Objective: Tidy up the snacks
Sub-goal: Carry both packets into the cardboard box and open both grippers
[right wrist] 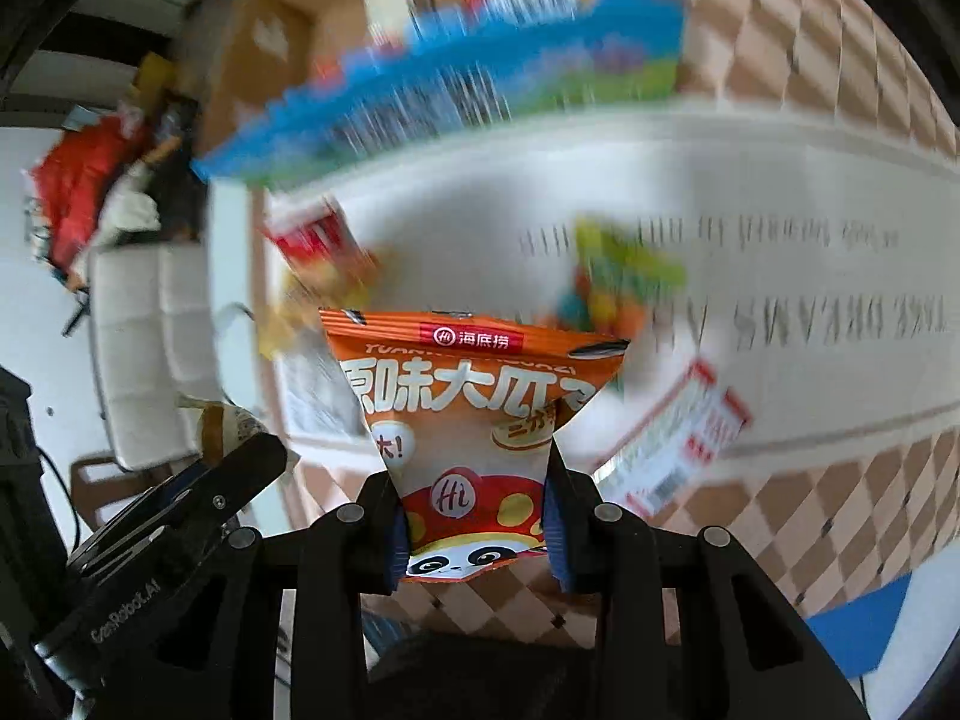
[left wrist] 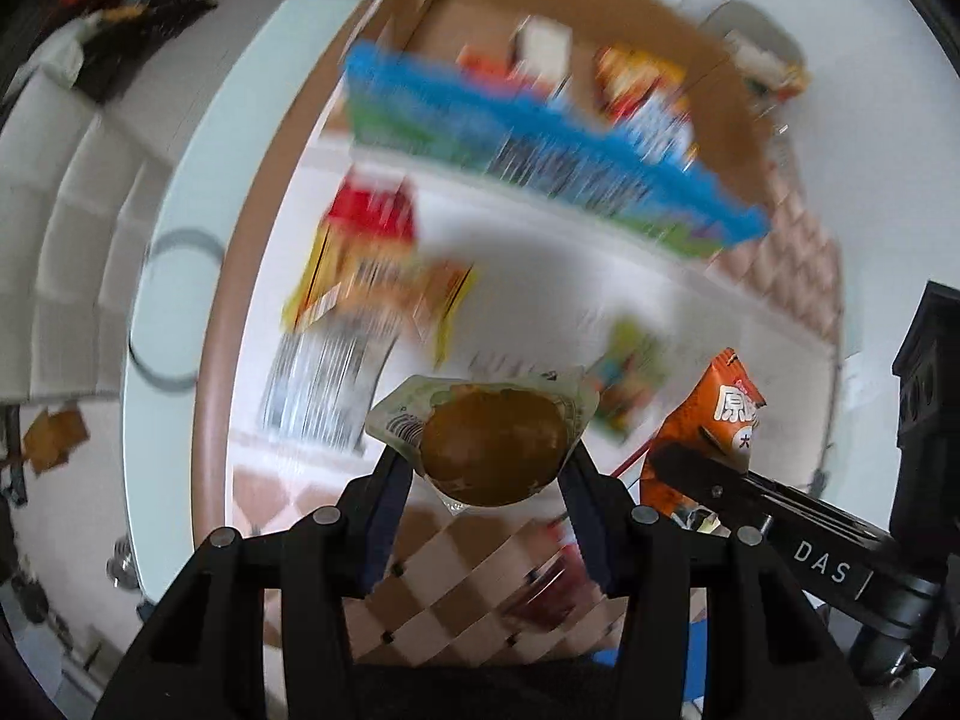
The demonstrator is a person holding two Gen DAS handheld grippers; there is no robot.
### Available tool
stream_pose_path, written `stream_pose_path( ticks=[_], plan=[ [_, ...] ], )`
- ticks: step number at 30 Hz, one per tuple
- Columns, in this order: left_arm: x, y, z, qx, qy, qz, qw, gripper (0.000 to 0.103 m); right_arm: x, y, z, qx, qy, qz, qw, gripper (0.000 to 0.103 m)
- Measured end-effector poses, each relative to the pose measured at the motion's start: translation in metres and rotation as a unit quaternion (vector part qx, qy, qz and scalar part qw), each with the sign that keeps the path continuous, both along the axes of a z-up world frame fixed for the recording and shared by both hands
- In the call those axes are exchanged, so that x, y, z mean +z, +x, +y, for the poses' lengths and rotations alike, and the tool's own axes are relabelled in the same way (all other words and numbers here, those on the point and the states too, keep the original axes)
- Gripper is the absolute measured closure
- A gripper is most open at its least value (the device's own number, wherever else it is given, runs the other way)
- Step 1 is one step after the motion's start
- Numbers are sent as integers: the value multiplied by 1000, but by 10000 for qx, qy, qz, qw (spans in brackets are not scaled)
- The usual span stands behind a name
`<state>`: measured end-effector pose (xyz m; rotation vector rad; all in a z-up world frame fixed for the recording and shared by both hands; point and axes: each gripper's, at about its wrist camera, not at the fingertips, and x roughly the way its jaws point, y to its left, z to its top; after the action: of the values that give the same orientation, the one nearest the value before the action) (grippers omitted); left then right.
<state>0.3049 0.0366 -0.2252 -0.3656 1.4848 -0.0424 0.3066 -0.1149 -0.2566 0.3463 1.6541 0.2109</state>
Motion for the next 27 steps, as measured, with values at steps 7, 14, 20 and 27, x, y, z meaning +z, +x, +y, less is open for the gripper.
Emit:
stream_pose_path(
  ticks=[7,14,20,27],
  plan=[
    [47,84,-5,-255,226,-713,9969,56,74,82,-25,-19,-129,-890,9959,65],
    [35,186,4,-479,580,-663,9950,56,60,175,-36,-115,-717,-1035,9920,65],
    [-15,260,12,-651,867,-154,9940,56,7,227,-36,-195,-1154,-745,9903,65],
    [-75,302,18,-799,1078,458,9899,55,-48,248,-35,-185,-1332,-393,9901,65]
  ],
)
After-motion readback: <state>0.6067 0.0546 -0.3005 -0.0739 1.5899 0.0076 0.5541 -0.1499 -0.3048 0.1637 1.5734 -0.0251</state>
